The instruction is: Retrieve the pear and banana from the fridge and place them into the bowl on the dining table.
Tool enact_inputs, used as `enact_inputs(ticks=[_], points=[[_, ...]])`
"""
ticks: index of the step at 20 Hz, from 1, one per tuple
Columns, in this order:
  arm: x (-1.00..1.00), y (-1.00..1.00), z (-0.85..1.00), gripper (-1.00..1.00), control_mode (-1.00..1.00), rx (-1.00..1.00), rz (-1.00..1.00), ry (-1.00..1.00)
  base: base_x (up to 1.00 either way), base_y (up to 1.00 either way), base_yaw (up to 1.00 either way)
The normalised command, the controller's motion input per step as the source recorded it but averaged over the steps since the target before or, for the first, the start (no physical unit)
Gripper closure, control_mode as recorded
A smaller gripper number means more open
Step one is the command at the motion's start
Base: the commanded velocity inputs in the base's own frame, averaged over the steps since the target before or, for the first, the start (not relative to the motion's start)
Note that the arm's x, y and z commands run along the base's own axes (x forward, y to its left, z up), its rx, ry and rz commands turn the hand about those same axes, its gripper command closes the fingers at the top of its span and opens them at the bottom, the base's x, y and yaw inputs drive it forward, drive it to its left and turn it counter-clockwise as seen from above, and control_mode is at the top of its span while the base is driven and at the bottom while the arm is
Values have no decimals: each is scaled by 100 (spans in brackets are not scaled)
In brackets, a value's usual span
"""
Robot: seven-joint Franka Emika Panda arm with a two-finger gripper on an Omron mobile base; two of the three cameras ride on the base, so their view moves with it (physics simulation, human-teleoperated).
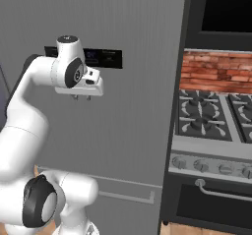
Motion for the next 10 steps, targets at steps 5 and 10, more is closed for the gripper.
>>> enact_inputs(ticks=[5, 10], points=[[-29, -7, -3, -100, -100, 0, -2, -1, 0, 0, 0], [-59, -3, -9, -100, -100, 0, -1, -5, 0, 0, 0]])
